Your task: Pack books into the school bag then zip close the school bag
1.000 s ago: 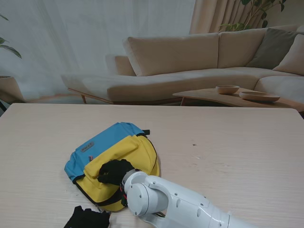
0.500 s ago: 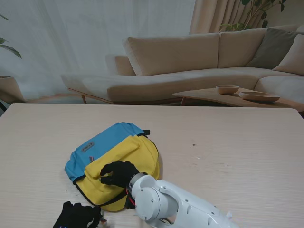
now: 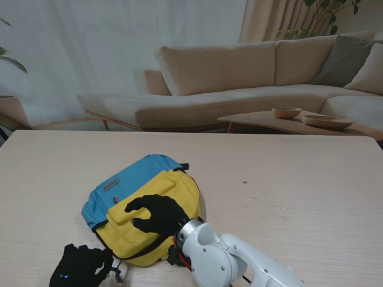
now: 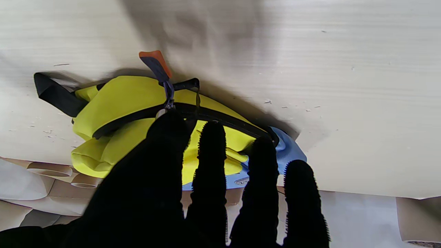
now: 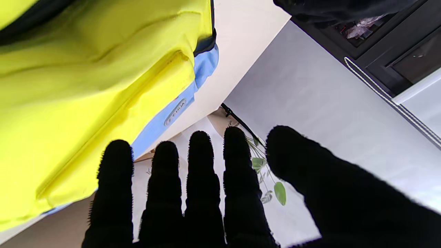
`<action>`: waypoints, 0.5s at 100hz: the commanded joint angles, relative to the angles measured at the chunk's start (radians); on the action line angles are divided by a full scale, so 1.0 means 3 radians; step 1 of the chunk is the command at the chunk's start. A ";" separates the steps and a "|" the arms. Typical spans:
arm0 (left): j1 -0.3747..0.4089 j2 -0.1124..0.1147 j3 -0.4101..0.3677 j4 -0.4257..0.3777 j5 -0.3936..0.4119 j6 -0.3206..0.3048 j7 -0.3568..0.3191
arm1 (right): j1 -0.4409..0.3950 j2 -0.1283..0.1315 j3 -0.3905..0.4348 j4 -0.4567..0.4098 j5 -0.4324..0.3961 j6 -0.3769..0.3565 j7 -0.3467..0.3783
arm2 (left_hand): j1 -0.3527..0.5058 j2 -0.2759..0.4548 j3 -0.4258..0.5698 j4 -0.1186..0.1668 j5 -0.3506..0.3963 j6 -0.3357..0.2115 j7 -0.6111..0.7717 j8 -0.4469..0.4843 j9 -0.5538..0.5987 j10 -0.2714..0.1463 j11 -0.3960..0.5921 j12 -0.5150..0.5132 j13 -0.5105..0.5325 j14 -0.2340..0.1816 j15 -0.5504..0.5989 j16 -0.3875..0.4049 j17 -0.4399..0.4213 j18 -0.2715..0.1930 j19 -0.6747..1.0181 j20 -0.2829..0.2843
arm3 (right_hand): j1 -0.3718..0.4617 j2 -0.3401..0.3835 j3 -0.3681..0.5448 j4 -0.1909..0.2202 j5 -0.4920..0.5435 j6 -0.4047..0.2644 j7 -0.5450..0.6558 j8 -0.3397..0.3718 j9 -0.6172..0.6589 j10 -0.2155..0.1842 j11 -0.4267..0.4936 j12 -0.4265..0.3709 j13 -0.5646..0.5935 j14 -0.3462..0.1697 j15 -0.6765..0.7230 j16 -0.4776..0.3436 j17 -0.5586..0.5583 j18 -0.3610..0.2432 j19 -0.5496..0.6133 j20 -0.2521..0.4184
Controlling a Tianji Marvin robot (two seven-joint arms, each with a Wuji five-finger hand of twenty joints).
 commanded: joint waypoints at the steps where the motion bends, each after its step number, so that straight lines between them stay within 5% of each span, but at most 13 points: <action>1: 0.0032 -0.0022 -0.0029 -0.0059 0.0009 -0.0006 -0.0053 | -0.0160 0.0072 0.0035 -0.0096 -0.0020 -0.0074 0.0059 | 0.0166 0.0126 -0.0047 0.0058 0.0116 -0.0143 0.0055 -0.0027 0.0077 -0.0036 0.0081 0.0038 0.0093 -0.0017 0.0069 0.0029 -0.0011 0.0036 0.0087 0.0015 | 0.0017 -0.0066 0.0101 -0.0085 0.0089 -0.0093 0.0056 0.0054 0.0101 0.0080 0.0169 0.0109 0.0147 0.0114 0.0333 0.0182 0.0151 0.0098 0.0380 0.0255; 24: 0.0042 -0.0022 -0.0097 -0.0142 0.0056 -0.0020 -0.0151 | -0.0577 0.0197 0.0264 -0.0310 -0.0124 -0.0332 0.0190 | 0.0151 0.0125 -0.0054 0.0066 0.0116 -0.0113 0.0073 -0.0061 0.0074 -0.0039 0.0118 0.0025 0.0103 -0.0020 0.0074 0.0026 -0.0013 0.0039 0.0085 0.0012 | -0.0018 -0.0127 0.0141 -0.0069 0.0100 -0.0057 0.0025 0.0063 0.0298 0.0203 0.0766 0.0331 0.0445 0.0387 0.1407 0.0667 0.0641 0.0152 0.1294 0.0828; 50: 0.0103 -0.0021 -0.0104 -0.0280 0.0159 -0.0052 -0.0195 | -0.0655 0.0224 0.0151 -0.0322 -0.0065 -0.0341 0.0259 | 0.0145 0.0121 -0.0049 0.0069 0.0115 -0.0110 0.0086 -0.0085 0.0075 -0.0037 0.0135 0.0003 0.0105 -0.0016 0.0070 0.0021 -0.0012 0.0047 0.0084 0.0009 | -0.0010 -0.0160 0.0165 -0.0066 -0.0089 -0.0166 0.0005 0.0062 0.0463 0.0255 0.0955 0.0389 0.0748 0.0482 0.1715 0.0771 0.0956 0.0211 0.1533 0.0948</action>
